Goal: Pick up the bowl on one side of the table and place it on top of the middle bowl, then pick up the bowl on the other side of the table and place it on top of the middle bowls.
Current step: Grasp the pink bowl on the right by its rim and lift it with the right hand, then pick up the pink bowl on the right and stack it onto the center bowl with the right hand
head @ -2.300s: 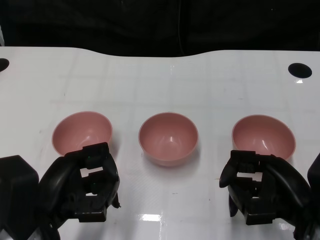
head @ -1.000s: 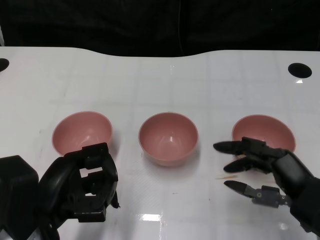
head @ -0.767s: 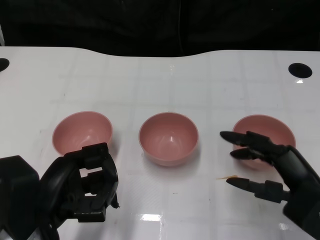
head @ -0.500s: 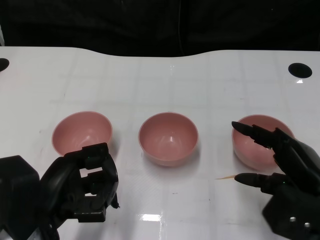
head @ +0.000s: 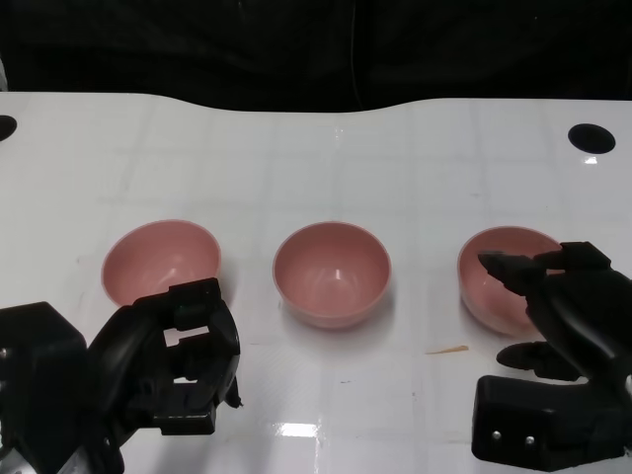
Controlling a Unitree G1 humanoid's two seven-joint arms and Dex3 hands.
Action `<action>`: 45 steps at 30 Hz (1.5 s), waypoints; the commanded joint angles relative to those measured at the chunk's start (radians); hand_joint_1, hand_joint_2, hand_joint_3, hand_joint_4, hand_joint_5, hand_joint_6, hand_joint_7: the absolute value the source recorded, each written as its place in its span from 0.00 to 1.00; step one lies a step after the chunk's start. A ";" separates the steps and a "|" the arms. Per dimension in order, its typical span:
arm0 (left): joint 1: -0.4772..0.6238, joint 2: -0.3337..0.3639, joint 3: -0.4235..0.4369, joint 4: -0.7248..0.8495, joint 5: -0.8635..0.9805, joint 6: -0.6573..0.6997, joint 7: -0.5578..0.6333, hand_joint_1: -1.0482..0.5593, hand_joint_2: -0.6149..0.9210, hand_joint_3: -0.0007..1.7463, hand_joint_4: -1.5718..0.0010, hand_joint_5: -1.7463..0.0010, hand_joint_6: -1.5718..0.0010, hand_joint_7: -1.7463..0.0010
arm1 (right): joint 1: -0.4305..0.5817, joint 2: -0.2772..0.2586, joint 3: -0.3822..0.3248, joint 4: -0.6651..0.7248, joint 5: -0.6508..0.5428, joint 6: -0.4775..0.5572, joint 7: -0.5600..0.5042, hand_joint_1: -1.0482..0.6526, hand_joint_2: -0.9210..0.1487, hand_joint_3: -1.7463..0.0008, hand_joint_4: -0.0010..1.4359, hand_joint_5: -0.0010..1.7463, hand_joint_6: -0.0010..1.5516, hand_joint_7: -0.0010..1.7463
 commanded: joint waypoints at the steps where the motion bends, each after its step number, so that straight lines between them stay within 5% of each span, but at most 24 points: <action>1: 0.004 0.007 0.008 -0.017 0.001 0.000 0.004 0.55 0.65 0.77 0.47 0.03 0.48 0.12 | -0.037 -0.017 0.031 0.062 -0.040 0.028 -0.017 0.28 0.00 0.98 0.15 0.33 0.25 0.02; 6: 0.005 0.003 0.013 -0.030 -0.012 0.023 0.008 0.56 0.65 0.78 0.48 0.03 0.48 0.13 | -0.119 -0.007 0.075 0.216 -0.048 0.025 -0.072 0.29 0.00 0.95 0.23 0.33 0.29 0.03; 9: 0.005 0.001 0.015 -0.042 -0.014 0.049 0.016 0.55 0.64 0.78 0.48 0.02 0.48 0.13 | -0.178 0.005 0.103 0.322 -0.034 0.025 -0.096 0.30 0.00 0.90 0.39 0.25 0.37 0.03; 13: 0.001 -0.002 0.016 -0.047 -0.012 0.064 0.016 0.55 0.64 0.78 0.48 0.02 0.48 0.13 | -0.217 0.002 0.122 0.378 -0.010 0.010 -0.115 0.30 0.00 0.89 0.42 0.21 0.39 0.02; 15: -0.004 -0.002 0.013 -0.043 -0.008 0.062 0.014 0.56 0.64 0.79 0.48 0.03 0.47 0.13 | -0.258 0.003 0.132 0.434 0.007 -0.022 -0.133 0.33 0.00 0.88 0.54 0.27 0.50 0.06; 18: -0.006 -0.002 0.012 -0.028 -0.002 0.037 0.003 0.56 0.64 0.79 0.46 0.04 0.46 0.13 | -0.301 0.008 0.139 0.515 0.034 -0.082 -0.212 0.40 0.00 0.91 0.57 0.57 0.69 0.06; 22: -0.005 0.000 0.012 -0.024 0.001 0.030 0.003 0.56 0.65 0.78 0.46 0.04 0.46 0.14 | -0.335 0.011 0.155 0.579 0.046 -0.121 -0.290 0.41 0.00 0.92 0.57 0.63 0.72 0.05; 23: -0.005 0.001 0.013 -0.023 0.003 0.027 0.003 0.56 0.65 0.78 0.46 0.05 0.46 0.14 | -0.352 0.016 0.160 0.608 0.046 -0.140 -0.331 0.44 0.00 0.94 0.62 0.85 0.63 0.45; 24: -0.004 0.001 0.012 -0.024 0.004 0.027 0.004 0.56 0.64 0.78 0.46 0.05 0.46 0.14 | -0.366 0.018 0.161 0.625 0.048 -0.160 -0.367 0.46 0.00 0.95 0.63 0.92 0.56 0.66; 26: -0.003 0.002 0.010 -0.026 0.008 0.024 0.004 0.55 0.64 0.78 0.46 0.04 0.47 0.13 | -0.382 0.012 0.165 0.635 0.045 -0.193 -0.422 0.47 0.00 0.92 0.63 0.98 0.48 0.86; 28: -0.002 0.003 0.008 -0.028 0.008 0.024 0.005 0.55 0.65 0.77 0.46 0.04 0.47 0.13 | -0.392 0.000 0.170 0.624 0.037 -0.218 -0.457 0.48 0.01 0.91 0.63 1.00 0.47 0.91; 30: -0.003 0.003 0.008 -0.028 0.006 0.026 0.005 0.55 0.65 0.77 0.46 0.04 0.47 0.12 | -0.398 -0.009 0.172 0.610 0.033 -0.234 -0.473 0.48 0.23 0.64 0.63 1.00 0.44 0.98; 33: -0.002 0.001 0.009 -0.031 0.003 0.031 0.007 0.56 0.65 0.77 0.46 0.05 0.47 0.13 | -0.395 -0.028 0.156 0.494 0.052 -0.242 -0.418 0.49 0.38 0.45 0.62 1.00 0.43 1.00; 38: -0.002 0.004 0.006 -0.035 0.005 0.033 0.006 0.56 0.63 0.80 0.46 0.04 0.47 0.12 | -0.375 -0.031 0.137 0.329 0.072 -0.257 -0.367 0.49 0.43 0.42 0.62 1.00 0.43 1.00; 45: 0.000 0.003 0.005 -0.044 0.007 0.041 0.014 0.56 0.66 0.77 0.46 0.04 0.46 0.12 | -0.374 0.033 0.160 0.165 0.082 -0.254 -0.275 0.48 0.43 0.47 0.63 1.00 0.43 1.00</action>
